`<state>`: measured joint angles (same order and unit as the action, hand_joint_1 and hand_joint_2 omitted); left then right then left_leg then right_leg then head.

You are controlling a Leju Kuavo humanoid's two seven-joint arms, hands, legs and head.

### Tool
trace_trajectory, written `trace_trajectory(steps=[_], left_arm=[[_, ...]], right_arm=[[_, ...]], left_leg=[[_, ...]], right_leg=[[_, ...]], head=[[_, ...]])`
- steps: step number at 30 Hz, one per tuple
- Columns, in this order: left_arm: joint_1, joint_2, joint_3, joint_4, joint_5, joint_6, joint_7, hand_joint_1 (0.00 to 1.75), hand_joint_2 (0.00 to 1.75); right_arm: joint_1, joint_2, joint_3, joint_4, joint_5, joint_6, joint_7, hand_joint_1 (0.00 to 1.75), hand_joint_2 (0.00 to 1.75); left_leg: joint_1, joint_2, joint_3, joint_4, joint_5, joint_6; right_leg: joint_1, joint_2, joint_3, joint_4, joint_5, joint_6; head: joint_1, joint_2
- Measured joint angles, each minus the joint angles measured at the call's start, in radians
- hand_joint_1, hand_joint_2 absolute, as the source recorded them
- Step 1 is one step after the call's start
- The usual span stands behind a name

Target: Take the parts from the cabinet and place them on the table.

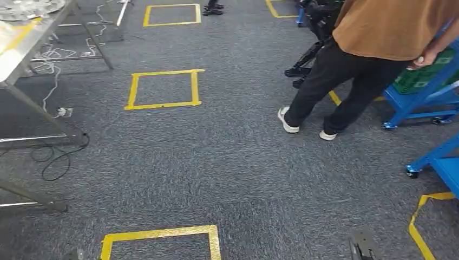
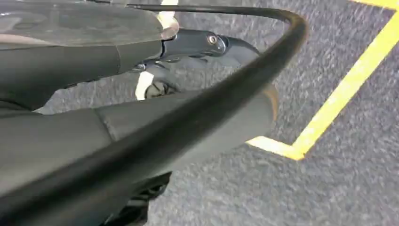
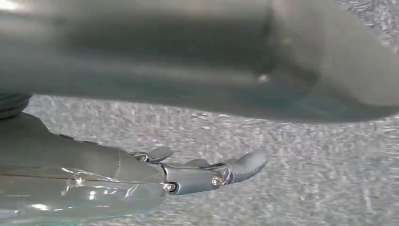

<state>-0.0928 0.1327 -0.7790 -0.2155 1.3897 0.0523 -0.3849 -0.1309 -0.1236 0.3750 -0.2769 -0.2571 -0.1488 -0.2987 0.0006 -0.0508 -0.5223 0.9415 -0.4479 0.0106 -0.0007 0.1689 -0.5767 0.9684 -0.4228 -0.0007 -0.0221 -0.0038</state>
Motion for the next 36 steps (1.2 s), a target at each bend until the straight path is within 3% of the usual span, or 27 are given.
trace_trajectory(steps=[2,3,5,6,7,9,10,11,12,15,16,17,18,20,21,22,24,25,26,27,28,30,31,32,33,35,36], left_arm=[[0.001,-0.002,0.0,0.0,-0.002,-0.002,-0.001,0.0,0.0],[0.004,-0.001,0.0,0.0,-0.005,-0.005,-0.001,0.0,0.0],[0.008,0.0,0.0,0.0,-0.005,-0.005,-0.001,0.0,0.0],[0.008,-0.001,0.0,0.0,-0.006,-0.005,-0.001,0.0,0.0],[0.008,-0.001,0.0,0.0,-0.006,-0.005,-0.001,0.0,0.0],[0.007,-0.004,0.0,0.0,-0.007,-0.006,-0.001,0.0,0.0],[0.007,-0.005,0.0,0.0,-0.008,-0.007,-0.001,0.0,0.0],[0.007,-0.002,0.0,0.0,-0.008,-0.007,-0.001,0.0,0.0],[0.006,-0.002,0.0,0.0,-0.009,-0.007,-0.001,0.0,0.0],[-0.002,-0.003,0.0,0.0,-0.009,-0.008,-0.002,0.0,0.0],[-0.003,-0.003,0.0,0.0,-0.01,-0.009,-0.002,0.0,0.0],[-0.003,-0.003,0.0,0.0,-0.01,-0.009,-0.002,0.0,0.0],[0.0,-0.003,0.0,0.0,-0.011,-0.01,-0.002,0.0,0.0],[0.003,-0.003,0.0,0.0,-0.01,-0.01,-0.002,0.0,0.0],[0.005,-0.003,0.0,0.0,-0.01,-0.011,-0.002,0.0,0.0],[0.006,-0.004,0.0,0.0,-0.01,-0.013,-0.002,0.0,0.0],[0.007,-0.003,0.0,0.0,-0.01,-0.016,-0.002,0.0,0.0],[0.006,-0.002,0.0,0.0,-0.01,-0.016,-0.002,0.0,0.0],[0.005,0.0,0.0,0.0,-0.01,-0.016,-0.002,0.0,0.0],[0.006,0.002,0.0,0.0,-0.009,-0.016,-0.002,0.0,0.0],[0.004,0.003,0.0,0.0,-0.009,-0.016,-0.002,0.0,0.0],[-0.001,0.001,0.0,0.0,-0.008,-0.018,-0.002,0.0,0.0],[-0.001,-0.001,0.0,0.0,-0.007,-0.018,-0.003,0.0,0.0],[-0.001,-0.001,0.0,0.0,-0.007,-0.019,-0.003,0.0,0.0],[0.002,-0.001,0.0,0.0,-0.008,-0.019,-0.004,0.0,0.0],[0.007,0.0,0.0,0.001,-0.007,-0.022,-0.004,0.0,0.0],[0.007,0.001,0.0,0.001,-0.007,-0.027,-0.004,0.0,0.0]], right_arm=[[0.003,0.0,0.0,0.002,-0.003,-0.002,0.0,0.0,0.0],[0.0,0.0,0.0,0.002,-0.005,-0.002,0.0,0.0,0.0],[-0.001,0.0,0.0,0.002,-0.005,-0.003,0.0,0.0,0.0],[0.002,0.0,0.0,0.003,-0.005,-0.003,0.0,0.0,0.0],[0.004,0.0,0.0,0.005,-0.005,-0.003,0.0,0.0,0.0],[0.005,0.0,-0.001,0.007,-0.007,-0.003,0.0,0.0,0.0],[0.005,0.0,-0.001,0.007,-0.007,-0.003,0.0,0.0,0.0],[0.002,0.001,0.0,0.007,-0.008,-0.003,0.0,0.0,0.0],[0.0,0.002,0.0,0.007,-0.01,-0.003,-0.001,0.0,0.0],[0.008,0.002,-0.001,0.009,-0.011,-0.003,-0.001,0.0,0.0],[0.009,0.001,-0.001,0.009,-0.011,-0.003,-0.001,0.0,0.0],[0.007,0.002,-0.001,0.009,-0.012,-0.004,-0.001,0.0,0.0],[0.003,0.002,-0.001,0.009,-0.012,-0.004,-0.001,0.0,0.0],[0.0,0.002,-0.001,0.009,-0.012,-0.004,-0.001,0.0,0.0],[0.001,0.002,-0.001,0.009,-0.012,-0.004,0.002,0.0,0.0],[0.002,0.002,-0.001,0.01,-0.012,-0.004,0.003,0.0,0.0],[0.002,0.002,0.0,0.01,-0.013,-0.003,0.008,0.0,0.0],[0.001,0.002,0.0,0.01,-0.013,-0.002,0.009,0.0,0.0],[0.001,0.002,0.0,0.01,-0.013,0.0,0.01,0.0,0.0],[-0.002,0.003,0.0,0.01,-0.013,0.001,0.011,0.0,0.0],[-0.003,0.003,0.0,0.01,-0.013,0.003,0.013,0.0,0.0],[-0.001,0.003,0.0,0.012,-0.013,0.004,0.021,0.0,0.0],[0.001,0.003,0.0,0.014,-0.013,0.005,0.021,0.0,0.0],[0.002,0.003,0.001,0.014,-0.013,0.006,0.023,0.0,0.0],[-0.001,0.003,0.001,0.014,-0.014,0.005,0.024,0.0,0.0],[-0.005,0.003,0.001,0.014,-0.03,0.008,0.024,0.0,0.0],[-0.004,0.003,0.0,0.015,-0.044,0.019,0.019,0.0,0.0]], left_leg=[[0.003,0.028,0.009,-0.016,0.006,0.009],[0.002,0.045,0.01,-0.015,0.005,0.011],[0.001,0.077,0.011,-0.015,0.002,0.012],[0.001,0.089,0.011,-0.015,0.001,0.011],[0.002,0.101,0.013,-0.014,-0.001,0.008],[0.006,0.126,0.021,-0.014,-0.008,0.0],[0.007,0.139,0.029,-0.013,-0.013,-0.007],[0.003,0.148,0.032,-0.012,-0.017,-0.014],[-0.002,0.157,0.031,-0.005,-0.021,-0.02],[0.0,0.188,0.036,-0.008,-0.022,-0.029],[0.007,0.164,0.036,0.0,-0.033,-0.041],[0.01,0.102,0.023,0.034,-0.058,-0.043],[0.011,0.074,-0.011,0.104,-0.097,-0.043],[0.012,0.06,-0.104,0.28,-0.168,-0.043],[0.011,0.059,-0.139,0.339,-0.177,-0.042],[0.011,0.058,-0.147,0.34,-0.159,-0.039],[0.008,0.051,-0.1,0.218,-0.073,-0.028],[0.007,0.033,-0.058,0.123,-0.025,-0.021],[0.007,-0.017,-0.022,0.043,0.005,-0.014],[0.011,-0.032,-0.011,0.005,-0.002,-0.014],[0.008,-0.015,-0.012,0.007,-0.001,-0.019],[0.004,0.001,-0.009,0.004,-0.002,-0.013],[0.013,0.017,-0.003,-0.008,0.005,-0.006],[0.012,0.031,0.003,-0.015,0.007,-0.003],[0.011,0.041,0.003,-0.015,0.004,0.001],[0.007,0.07,0.005,-0.015,0.001,0.007],[0.007,0.083,0.005,-0.015,-0.001,0.008]], right_leg=[[0.006,-0.114,-0.011,0.049,-0.037,0.001],[0.003,-0.145,-0.046,0.125,-0.085,0.008],[-0.006,-0.158,-0.119,0.288,-0.157,0.02],[-0.011,-0.16,-0.133,0.325,-0.164,0.026],[-0.017,-0.163,-0.124,0.312,-0.147,0.029],[-0.023,-0.178,-0.039,0.159,-0.066,0.036],[-0.023,-0.21,0.017,0.059,-0.024,0.038],[-0.011,-0.257,0.041,0.013,-0.042,0.039],[-0.012,-0.243,0.05,0.006,-0.035,0.019],[-0.003,-0.21,0.039,0.007,-0.035,-0.002],[-0.009,-0.197,0.044,0.001,-0.03,-0.013],[-0.009,-0.187,0.043,0.001,-0.029,-0.017],[-0.009,-0.178,0.04,0.001,-0.028,-0.023],[-0.007,-0.152,0.038,0.001,-0.026,-0.028],[-0.005,-0.137,0.038,0.001,-0.026,-0.03],[-0.004,-0.121,0.039,0.001,-0.026,-0.03],[-0.003,-0.092,0.042,0.001,-0.025,-0.03],[-0.003,-0.079,0.045,0.001,-0.025,-0.029],[-0.006,-0.068,0.044,0.001,-0.025,-0.028],[0.003,-0.056,0.038,0.007,-0.027,-0.022],[-0.001,-0.046,0.034,0.003,-0.024,-0.016],[-0.007,-0.024,0.032,-0.003,-0.021,-0.003],[-0.002,-0.026,0.021,-0.001,-0.023,0.002],[-0.002,-0.087,0.016,0.023,-0.041,0.003],[-0.003,-0.128,-0.01,0.076,-0.081,0.008],[-0.007,-0.154,-0.086,0.241,-0.161,0.017],[-0.01,-0.157,-0.114,0.305,-0.181,0.022]], head=[[0.009,0.0],[0.02,0.0],[0.026,0.0],[0.031,0.0],[0.034,0.0],[0.042,0.0],[0.047,0.0],[0.057,0.0],[0.061,0.0],[0.039,0.0],[0.04,0.0],[0.034,0.0],[0.029,0.0],[0.015,0.0],[0.01,0.0],[0.007,0.0],[0.002,0.0],[-0.003,0.0],[-0.007,0.0],[-0.01,0.0],[-0.007,0.0],[-0.005,0.0],[-0.003,0.0],[0.0,0.0],[0.014,0.0],[0.024,0.0],[0.026,0.0]])
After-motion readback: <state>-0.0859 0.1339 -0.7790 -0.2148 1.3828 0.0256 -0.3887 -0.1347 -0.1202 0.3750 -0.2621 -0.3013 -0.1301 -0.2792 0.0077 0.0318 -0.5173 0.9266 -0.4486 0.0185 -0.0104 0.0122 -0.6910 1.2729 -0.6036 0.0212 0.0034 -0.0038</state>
